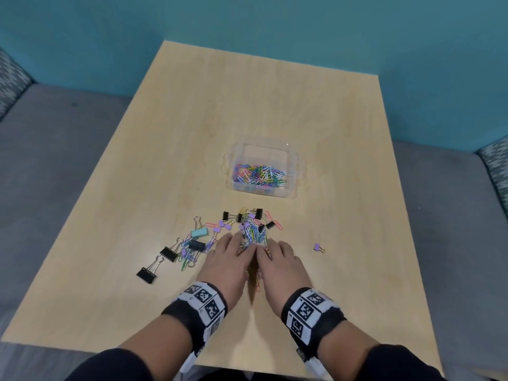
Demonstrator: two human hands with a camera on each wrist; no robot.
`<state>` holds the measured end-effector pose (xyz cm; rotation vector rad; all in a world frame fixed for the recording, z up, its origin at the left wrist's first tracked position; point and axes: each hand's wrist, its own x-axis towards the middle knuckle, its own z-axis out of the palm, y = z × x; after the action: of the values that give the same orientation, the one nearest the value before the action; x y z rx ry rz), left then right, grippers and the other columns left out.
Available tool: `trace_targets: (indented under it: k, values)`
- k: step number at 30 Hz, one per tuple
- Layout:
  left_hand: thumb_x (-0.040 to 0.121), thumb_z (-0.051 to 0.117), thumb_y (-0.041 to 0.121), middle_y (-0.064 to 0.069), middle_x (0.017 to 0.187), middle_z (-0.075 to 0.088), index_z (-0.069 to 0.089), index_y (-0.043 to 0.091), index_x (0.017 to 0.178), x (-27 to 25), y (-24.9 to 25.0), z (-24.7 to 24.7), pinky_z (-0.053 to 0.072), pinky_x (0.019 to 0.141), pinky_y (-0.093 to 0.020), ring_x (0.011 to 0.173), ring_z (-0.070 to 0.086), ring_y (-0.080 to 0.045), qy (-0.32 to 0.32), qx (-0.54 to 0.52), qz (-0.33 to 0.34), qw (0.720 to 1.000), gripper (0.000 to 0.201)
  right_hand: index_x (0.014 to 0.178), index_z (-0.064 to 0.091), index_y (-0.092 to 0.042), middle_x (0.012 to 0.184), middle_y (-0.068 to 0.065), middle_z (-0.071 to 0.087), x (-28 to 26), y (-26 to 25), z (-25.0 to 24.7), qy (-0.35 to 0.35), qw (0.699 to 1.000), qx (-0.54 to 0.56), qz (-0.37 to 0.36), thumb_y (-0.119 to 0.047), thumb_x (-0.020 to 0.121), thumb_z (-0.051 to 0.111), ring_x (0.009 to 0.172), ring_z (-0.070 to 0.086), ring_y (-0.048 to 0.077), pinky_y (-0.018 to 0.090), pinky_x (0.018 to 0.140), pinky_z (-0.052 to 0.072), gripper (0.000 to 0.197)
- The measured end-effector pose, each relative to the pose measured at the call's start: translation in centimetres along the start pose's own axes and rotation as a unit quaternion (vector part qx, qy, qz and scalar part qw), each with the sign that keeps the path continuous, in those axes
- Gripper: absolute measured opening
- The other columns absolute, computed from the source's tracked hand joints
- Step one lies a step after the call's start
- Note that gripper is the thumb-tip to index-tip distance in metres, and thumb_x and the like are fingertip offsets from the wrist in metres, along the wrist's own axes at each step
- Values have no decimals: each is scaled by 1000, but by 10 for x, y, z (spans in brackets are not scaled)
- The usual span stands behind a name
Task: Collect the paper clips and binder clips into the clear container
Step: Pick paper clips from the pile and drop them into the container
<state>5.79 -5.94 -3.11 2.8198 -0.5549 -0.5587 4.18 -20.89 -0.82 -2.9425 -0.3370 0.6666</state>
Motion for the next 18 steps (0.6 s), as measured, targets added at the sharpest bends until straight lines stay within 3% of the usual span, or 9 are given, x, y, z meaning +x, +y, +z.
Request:
trace_targets:
  k: [2, 4, 9, 18]
  values:
    - [79, 60, 16, -9, 143, 35, 40, 27, 132, 0, 0, -2, 41, 97, -46, 125, 30, -33, 5, 13, 13, 1000, 58, 115, 55, -11, 110, 12, 56, 1, 2, -4, 10, 999, -28, -22, -13, 68, 68, 96, 53, 34, 40, 67, 47, 49]
    - [75, 55, 6, -7, 129, 42, 48, 24, 119, 1, 0, -6, 44, 89, -42, 112, 35, -30, 6, 27, 22, 999, 48, 104, 58, -12, 96, 10, 57, 2, 3, -11, 6, 998, -42, -38, -9, 63, 68, 84, 53, 32, 38, 60, 45, 42]
    - [70, 47, -8, -6, 111, 41, 51, 18, 102, 6, -2, -17, 41, 73, -34, 97, 35, -25, -9, 35, 25, 999, 41, 121, 43, -9, 118, 14, 44, 5, 6, -28, -19, 997, -44, -62, 0, 79, 47, 105, 42, 34, 40, 76, 39, 44]
    - [73, 44, -9, -5, 97, 42, 50, 16, 91, 13, -10, -27, 45, 72, -39, 81, 32, -20, -44, 18, 20, 999, 31, 109, 44, -13, 106, 9, 46, 17, 22, -30, -61, 996, -13, -66, 4, 72, 59, 94, 46, 28, 35, 64, 37, 44]
